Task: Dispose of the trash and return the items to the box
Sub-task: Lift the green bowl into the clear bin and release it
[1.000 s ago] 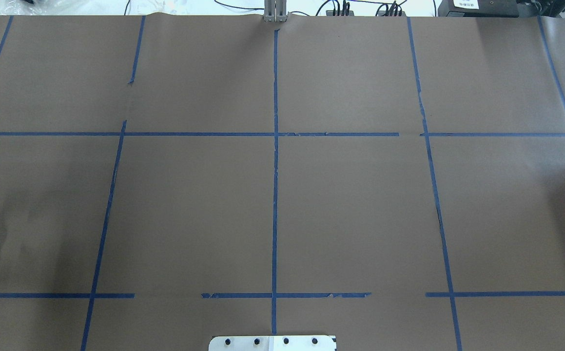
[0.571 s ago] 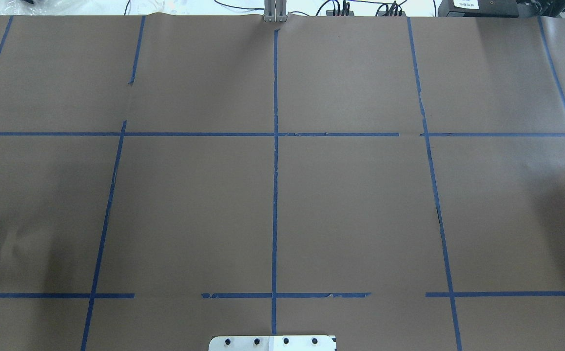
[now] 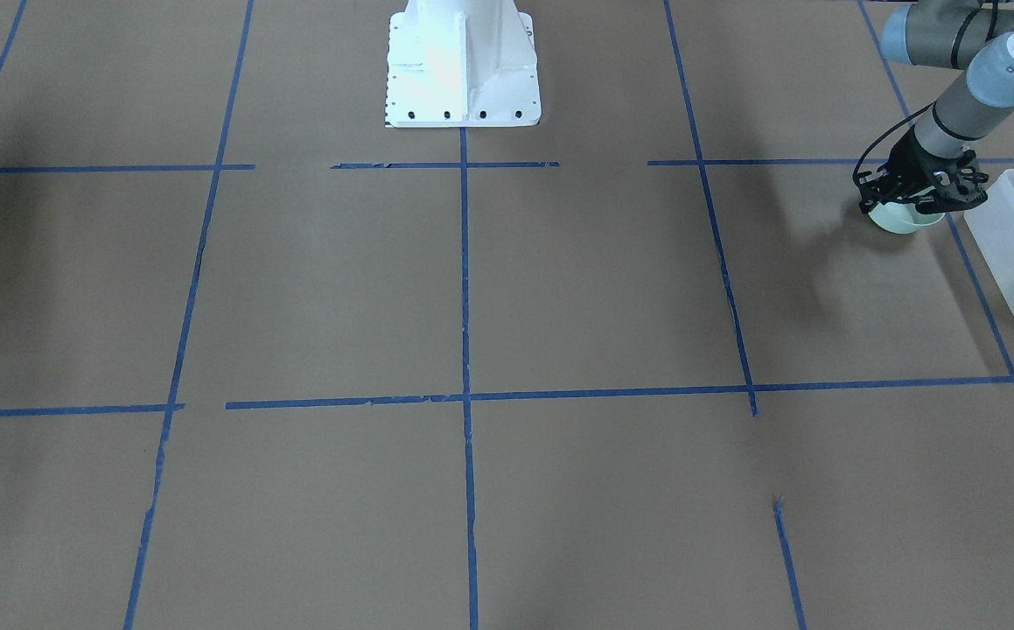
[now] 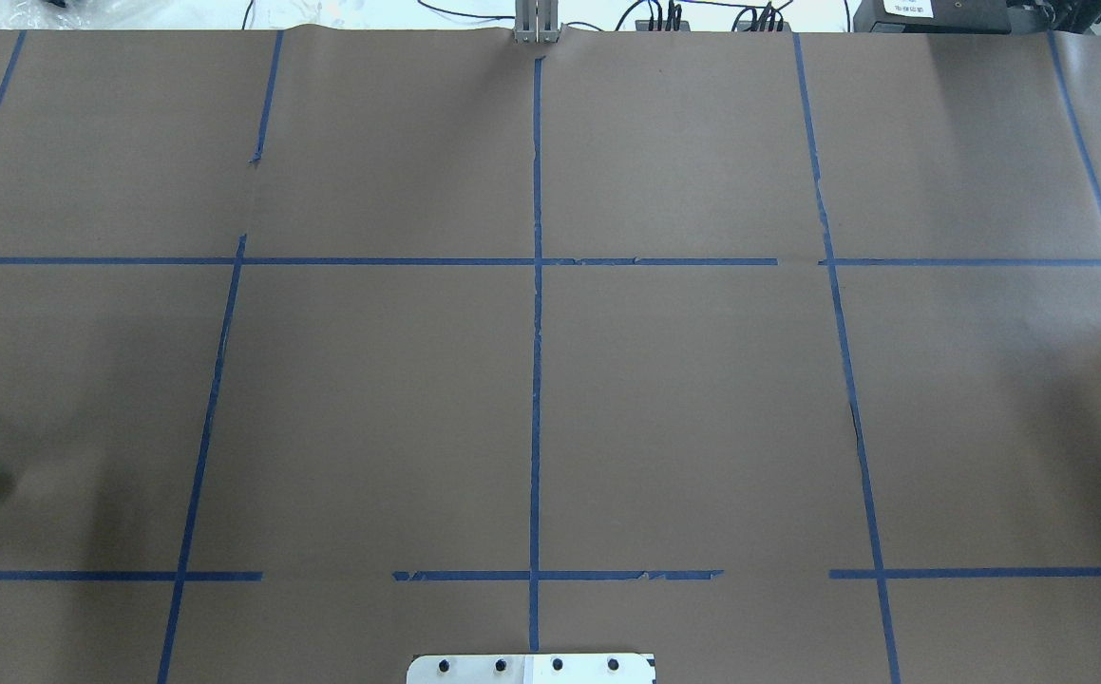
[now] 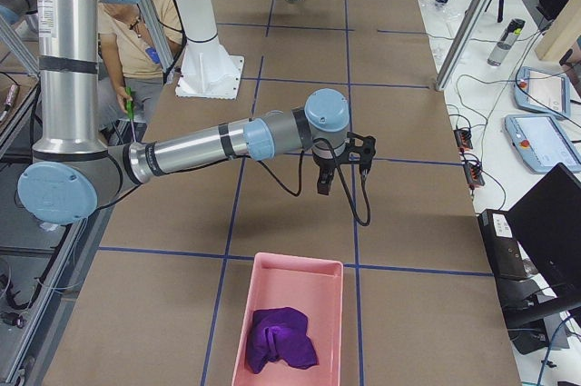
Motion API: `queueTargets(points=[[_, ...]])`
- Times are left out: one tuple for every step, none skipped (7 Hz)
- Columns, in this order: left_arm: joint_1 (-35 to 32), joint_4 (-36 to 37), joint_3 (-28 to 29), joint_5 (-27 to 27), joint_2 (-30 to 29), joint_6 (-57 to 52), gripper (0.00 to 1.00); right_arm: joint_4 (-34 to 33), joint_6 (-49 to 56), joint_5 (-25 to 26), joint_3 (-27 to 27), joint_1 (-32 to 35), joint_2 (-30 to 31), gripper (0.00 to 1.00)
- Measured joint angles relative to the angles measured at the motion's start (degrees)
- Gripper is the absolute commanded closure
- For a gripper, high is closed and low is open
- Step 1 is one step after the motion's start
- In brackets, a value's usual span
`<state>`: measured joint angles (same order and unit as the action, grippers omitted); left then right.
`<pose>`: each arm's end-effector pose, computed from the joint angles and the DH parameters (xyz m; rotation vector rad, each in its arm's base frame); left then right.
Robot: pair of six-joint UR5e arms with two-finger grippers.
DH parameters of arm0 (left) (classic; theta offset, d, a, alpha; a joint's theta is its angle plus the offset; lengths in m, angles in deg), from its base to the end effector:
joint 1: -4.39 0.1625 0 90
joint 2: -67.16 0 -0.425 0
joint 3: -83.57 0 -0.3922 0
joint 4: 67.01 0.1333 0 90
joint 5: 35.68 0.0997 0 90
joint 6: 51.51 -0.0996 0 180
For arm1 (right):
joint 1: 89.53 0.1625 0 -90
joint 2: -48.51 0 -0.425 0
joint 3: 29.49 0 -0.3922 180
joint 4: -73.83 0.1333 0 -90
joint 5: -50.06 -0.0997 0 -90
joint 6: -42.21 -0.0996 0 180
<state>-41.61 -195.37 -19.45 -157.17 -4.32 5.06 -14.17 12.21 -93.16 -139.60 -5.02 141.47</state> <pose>0.2091 -0.3336 0.6203 -0.0539 0.7705 -0.0508 0.0086 -0.4695 0.4949 0.0147 -0.9721 0.2385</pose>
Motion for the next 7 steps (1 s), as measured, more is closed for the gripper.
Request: queueTargets(points=[[-1.35, 0.08, -3.70, -0.13, -0.04, -0.08, 1.00, 0.01, -1.24, 0.50, -0.82, -0.82, -0.10, 0.00], [-5.15, 0.21, -6.21, -0.43, -0.53, -1.18, 1.00, 0.03, -1.79, 1.24, -1.26, -1.12, -0.12, 0.00], [-11.28, 0.36, -6.67, -0.56, -1.32, -5.32, 1.00, 0.14, -1.97, 1.98, -1.43, -1.22, -0.22, 0.00], [-17.91, 0.58, -5.64, -0.58, -1.83, -11.41, 1.00, 0.27, -1.97, 2.31, -1.42, -1.24, -0.44, 0.00], [-24.91, 0.86, -3.22, -0.59, -2.06, -17.61, 1.00, 0.33, -1.93, 2.49, -1.38, -1.27, -0.75, 0.00], [-31.38, 1.70, 0.94, -0.50, -2.61, -25.02, 1.00, 0.35, -1.89, 2.56, -1.41, -1.25, -1.02, 0.00], [-36.24, 3.19, 6.04, -0.27, -4.34, -32.71, 1.00, 0.36, -1.78, 2.78, -1.38, -1.22, -1.23, 0.00]])
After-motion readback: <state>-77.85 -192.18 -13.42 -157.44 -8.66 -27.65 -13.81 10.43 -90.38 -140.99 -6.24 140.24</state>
